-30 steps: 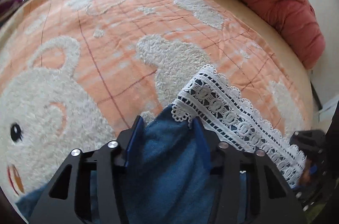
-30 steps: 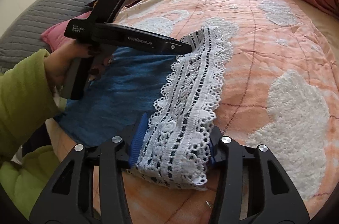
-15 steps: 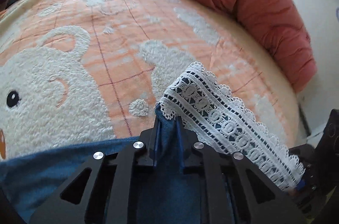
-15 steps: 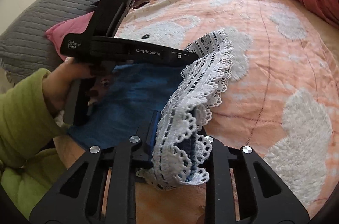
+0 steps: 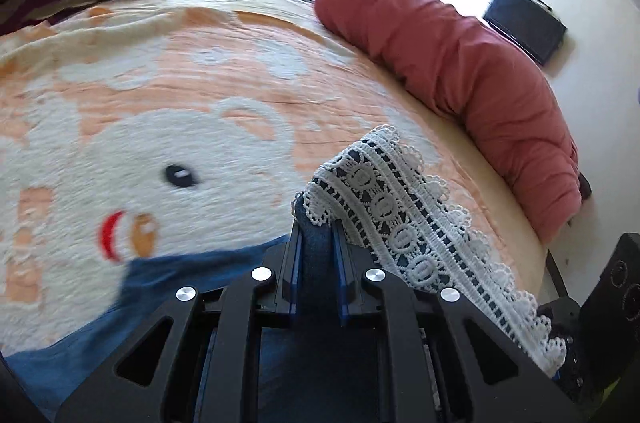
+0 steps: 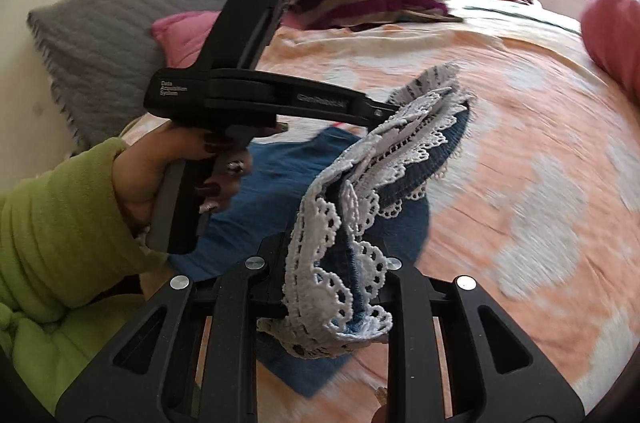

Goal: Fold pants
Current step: 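Lift the lace-trimmed leg with both grippers and fold it over the shorts, then open both grippers and press the lengthwise-folded shorts flat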

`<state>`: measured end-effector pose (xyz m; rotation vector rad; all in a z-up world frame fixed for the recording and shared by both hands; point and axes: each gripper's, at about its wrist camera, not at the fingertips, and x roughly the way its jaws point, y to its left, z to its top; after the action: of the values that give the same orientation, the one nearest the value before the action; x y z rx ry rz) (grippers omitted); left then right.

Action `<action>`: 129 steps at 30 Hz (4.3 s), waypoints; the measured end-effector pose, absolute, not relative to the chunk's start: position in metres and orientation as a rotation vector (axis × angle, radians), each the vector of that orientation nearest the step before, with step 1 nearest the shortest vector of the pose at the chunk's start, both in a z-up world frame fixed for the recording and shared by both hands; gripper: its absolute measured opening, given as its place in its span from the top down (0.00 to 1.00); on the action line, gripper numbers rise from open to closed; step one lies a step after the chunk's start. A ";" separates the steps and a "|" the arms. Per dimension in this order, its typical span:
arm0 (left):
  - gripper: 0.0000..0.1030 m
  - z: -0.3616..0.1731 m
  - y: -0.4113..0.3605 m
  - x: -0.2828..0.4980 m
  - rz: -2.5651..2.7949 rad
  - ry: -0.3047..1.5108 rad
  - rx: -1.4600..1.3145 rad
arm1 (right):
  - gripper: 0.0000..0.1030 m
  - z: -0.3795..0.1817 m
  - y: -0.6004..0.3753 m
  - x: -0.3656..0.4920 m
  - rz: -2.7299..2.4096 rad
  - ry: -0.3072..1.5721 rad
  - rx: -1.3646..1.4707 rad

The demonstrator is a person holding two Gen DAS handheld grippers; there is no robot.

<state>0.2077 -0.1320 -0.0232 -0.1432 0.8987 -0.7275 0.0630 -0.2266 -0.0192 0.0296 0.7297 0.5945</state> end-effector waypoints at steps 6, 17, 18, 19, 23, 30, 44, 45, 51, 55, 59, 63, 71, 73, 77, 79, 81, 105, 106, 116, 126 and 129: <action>0.86 -0.039 -0.091 0.214 -0.624 0.925 -0.228 | 0.85 -0.038 -0.183 0.078 0.641 0.809 -0.027; 0.66 -0.030 0.008 0.189 -0.415 0.858 -0.406 | 0.78 -0.048 -0.129 0.061 0.723 0.866 -0.134; 0.65 -0.030 0.015 0.185 -0.401 0.853 -0.412 | 0.71 -0.048 -0.123 0.058 0.744 0.863 -0.136; 0.63 -0.031 0.020 0.184 -0.391 0.854 -0.419 | 0.66 -0.046 -0.120 0.055 0.758 0.858 -0.137; 0.60 -0.038 0.035 0.179 -0.360 0.862 -0.442 | 0.61 -0.030 -0.116 0.036 0.866 0.807 -0.115; 0.54 -0.047 0.032 0.175 -0.395 0.901 -0.453 | 0.50 -0.017 -0.130 0.013 0.836 0.762 -0.182; 0.78 -0.067 -0.001 0.189 -0.435 0.985 -0.413 | 0.75 -0.055 -0.089 0.012 0.802 0.761 -0.435; 0.81 -0.068 -0.003 0.190 -0.443 0.991 -0.416 | 0.81 -0.056 -0.090 0.016 0.807 0.773 -0.406; 0.86 -0.055 0.006 0.184 -0.470 0.942 -0.450 | 0.88 -0.039 -0.101 0.026 0.875 0.769 -0.280; 0.86 -0.052 0.013 0.182 -0.434 0.932 -0.431 | 0.88 -0.049 -0.088 0.029 0.888 0.792 -0.313; 0.79 -0.069 0.015 0.185 -0.405 0.977 -0.434 | 0.82 -0.059 -0.083 0.028 0.895 0.814 -0.323; 0.73 -0.063 0.018 0.181 -0.388 0.955 -0.431 | 0.74 -0.048 -0.094 0.022 0.935 0.809 -0.265; 0.54 -0.028 0.025 0.148 -0.351 0.889 -0.327 | 0.60 -0.026 -0.142 0.020 0.840 0.757 -0.191; 0.52 -0.024 0.023 0.135 -0.347 0.884 -0.294 | 0.52 -0.027 -0.155 0.024 0.786 0.760 -0.176; 0.42 -0.020 0.017 0.109 -0.353 0.903 -0.260 | 0.52 -0.031 -0.175 0.029 0.720 0.771 -0.150; 0.36 -0.017 0.012 0.095 -0.356 0.900 -0.226 | 0.52 -0.033 -0.180 0.030 0.701 0.774 -0.143; 0.23 -0.014 0.009 0.084 -0.349 0.895 -0.193 | 0.51 -0.036 -0.182 0.030 0.699 0.778 -0.136; 0.64 -0.048 -0.024 0.039 -0.355 0.997 0.005 | 0.44 -0.067 -0.196 0.025 0.653 0.896 -0.101; 0.63 -0.045 -0.024 0.038 -0.353 0.987 0.009 | 0.42 -0.065 -0.198 0.024 0.651 0.892 -0.097; 0.46 -0.025 -0.028 0.027 -0.345 0.929 0.026 | 0.28 -0.045 -0.217 0.023 0.625 0.840 -0.028; 0.26 -0.014 -0.028 0.023 -0.331 0.899 0.034 | 0.22 -0.034 -0.230 0.026 0.587 0.811 0.011; 0.26 -0.011 -0.028 0.022 -0.326 0.893 0.041 | 0.18 -0.028 -0.232 0.029 0.580 0.795 0.017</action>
<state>0.0220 -0.0280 -0.0112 0.0410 0.8925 -0.3258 0.0285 -0.2319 -0.0284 0.0169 0.7947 0.5795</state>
